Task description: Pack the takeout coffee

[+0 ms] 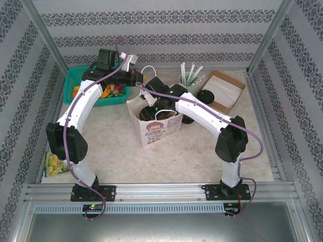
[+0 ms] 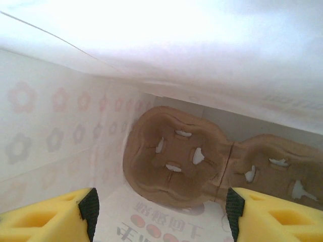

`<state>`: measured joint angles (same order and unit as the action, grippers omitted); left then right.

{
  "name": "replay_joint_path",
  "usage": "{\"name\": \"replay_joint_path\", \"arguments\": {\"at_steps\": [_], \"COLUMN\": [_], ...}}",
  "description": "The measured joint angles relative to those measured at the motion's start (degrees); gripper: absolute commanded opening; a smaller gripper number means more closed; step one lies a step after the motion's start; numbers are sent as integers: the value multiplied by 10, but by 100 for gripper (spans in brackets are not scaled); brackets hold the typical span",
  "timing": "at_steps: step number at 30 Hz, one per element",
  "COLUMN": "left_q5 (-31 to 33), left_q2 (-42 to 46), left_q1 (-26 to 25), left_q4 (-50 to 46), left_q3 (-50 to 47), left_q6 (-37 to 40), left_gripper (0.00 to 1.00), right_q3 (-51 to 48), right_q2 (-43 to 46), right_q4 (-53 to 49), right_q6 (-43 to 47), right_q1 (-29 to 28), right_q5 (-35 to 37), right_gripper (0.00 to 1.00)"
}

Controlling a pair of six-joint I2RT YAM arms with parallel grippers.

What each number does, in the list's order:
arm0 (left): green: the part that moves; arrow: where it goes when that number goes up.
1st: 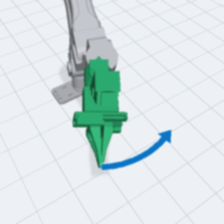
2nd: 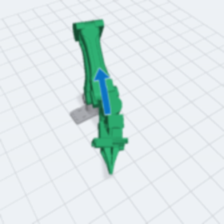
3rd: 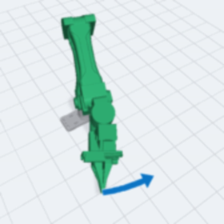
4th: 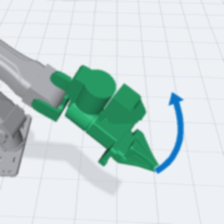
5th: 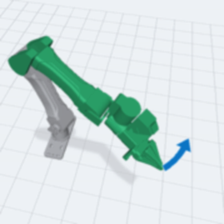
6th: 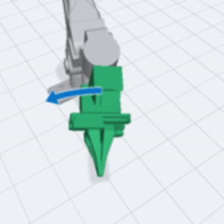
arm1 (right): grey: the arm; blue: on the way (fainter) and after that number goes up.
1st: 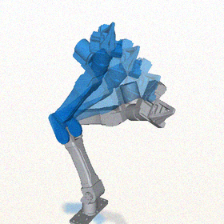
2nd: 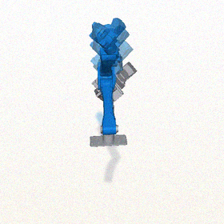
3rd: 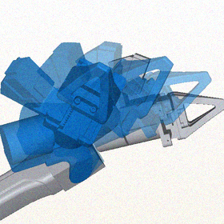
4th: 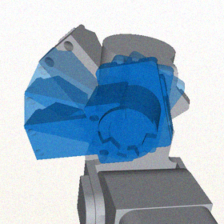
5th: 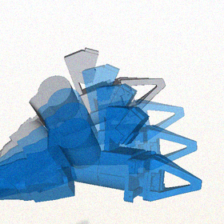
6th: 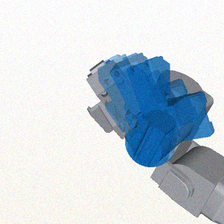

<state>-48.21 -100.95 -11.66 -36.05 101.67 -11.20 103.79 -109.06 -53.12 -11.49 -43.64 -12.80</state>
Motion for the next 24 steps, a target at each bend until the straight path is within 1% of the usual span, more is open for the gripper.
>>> {"name": "replay_joint_path", "arguments": {"at_steps": [3,5,9,10,11,12,24], "left_q5": [-2,-3,-7,-7,-9,-9,-22], "left_q2": [0,0,0,0,0,0,1], "left_q1": [0,0,0,0,0,0,0], "left_q4": [-9,-12,-13,-13,-13,-13,-19], "left_q3": [1,2,2,2,2,2,2], "left_q6": [6,8,10,10,10,10,33], "left_gripper": [0,0,0,0,0,0,0], "right_q3": [6,8,14,14,14,14,10], "right_q2": [13,25,51,58,64,71,111], "right_q4": [-11,-16,-21,-21,-20,-19,12], "right_q6": [17,28,44,46,49,55,77], "right_q1": [0,3,8,10,12,13,35], "right_q5": [-2,-4,-8,-9,-10,-11,-19], "right_gripper": [73,81,83,88,97,98,98]}}
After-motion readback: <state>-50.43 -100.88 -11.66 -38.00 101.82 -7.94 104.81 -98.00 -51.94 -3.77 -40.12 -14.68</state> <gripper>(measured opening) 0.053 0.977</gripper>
